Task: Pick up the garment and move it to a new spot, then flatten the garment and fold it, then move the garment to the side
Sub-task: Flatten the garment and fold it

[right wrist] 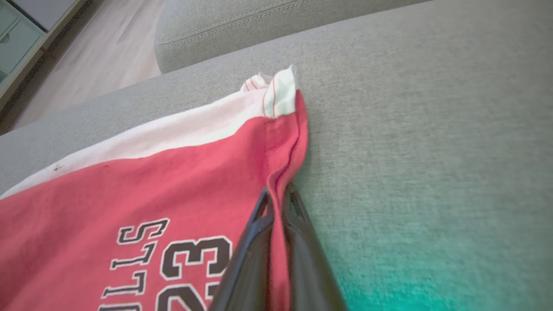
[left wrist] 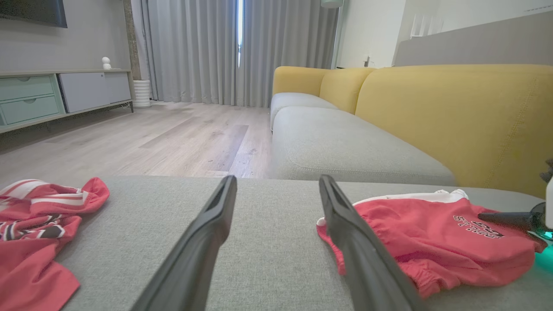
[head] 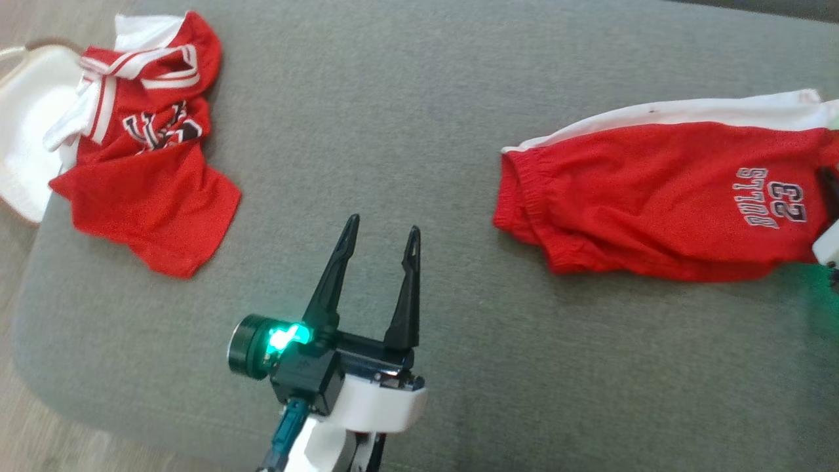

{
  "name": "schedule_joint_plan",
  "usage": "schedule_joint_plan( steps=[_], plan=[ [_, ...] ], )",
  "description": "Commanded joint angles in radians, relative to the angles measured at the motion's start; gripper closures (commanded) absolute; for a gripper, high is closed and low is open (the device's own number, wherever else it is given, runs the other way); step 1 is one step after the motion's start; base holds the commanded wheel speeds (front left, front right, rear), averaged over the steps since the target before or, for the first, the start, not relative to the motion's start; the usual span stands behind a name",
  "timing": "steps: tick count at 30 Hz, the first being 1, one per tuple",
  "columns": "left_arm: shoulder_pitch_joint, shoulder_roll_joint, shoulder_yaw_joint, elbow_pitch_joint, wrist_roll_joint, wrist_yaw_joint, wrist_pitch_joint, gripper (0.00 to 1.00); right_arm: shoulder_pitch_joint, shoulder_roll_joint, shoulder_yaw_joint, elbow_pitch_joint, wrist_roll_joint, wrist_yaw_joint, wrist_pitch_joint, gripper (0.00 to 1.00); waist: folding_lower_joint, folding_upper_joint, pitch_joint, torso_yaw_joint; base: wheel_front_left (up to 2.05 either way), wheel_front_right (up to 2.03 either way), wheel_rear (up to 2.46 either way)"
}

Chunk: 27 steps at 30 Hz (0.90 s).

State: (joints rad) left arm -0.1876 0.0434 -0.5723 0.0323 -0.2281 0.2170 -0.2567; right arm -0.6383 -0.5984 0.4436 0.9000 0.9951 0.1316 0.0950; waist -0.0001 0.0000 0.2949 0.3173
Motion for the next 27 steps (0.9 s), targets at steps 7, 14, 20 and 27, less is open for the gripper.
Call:
schedule_joint_plan(
  steps=[7, 14, 20, 27],
  plan=[
    [0.014, 0.007, 0.075, -0.022, 0.058, -0.021, -0.005, 0.0, 0.031, -0.03, 0.03, -0.033, 0.022, -0.001, -0.06, 1.0, 0.0001, 0.0, -0.06, -0.108, 0.0, 0.0, 0.0],
    [0.034, 0.007, 0.1, -0.009, 0.07, -0.054, -0.005, 0.0, 0.078, -0.107, 0.029, -0.019, 0.045, -0.001, -0.084, 1.0, 0.0001, 0.0, -0.095, -0.226, 0.0, 0.0, 0.0],
    [0.029, 0.007, 0.097, 0.006, 0.08, -0.071, -0.005, 0.0, 0.05, -0.132, 0.021, -0.04, 0.03, -0.001, -0.122, 1.0, 0.0001, 0.0, -0.09, -0.29, 0.0, 0.0, 0.0],
    [0.025, 0.007, 0.098, 0.027, 0.083, -0.079, -0.005, 0.0, 0.001, -0.103, 0.058, -0.184, -0.01, -0.001, -0.169, 1.0, 0.0001, 0.0, -0.106, -0.318, 0.0, 0.0, 0.0]
  ],
)
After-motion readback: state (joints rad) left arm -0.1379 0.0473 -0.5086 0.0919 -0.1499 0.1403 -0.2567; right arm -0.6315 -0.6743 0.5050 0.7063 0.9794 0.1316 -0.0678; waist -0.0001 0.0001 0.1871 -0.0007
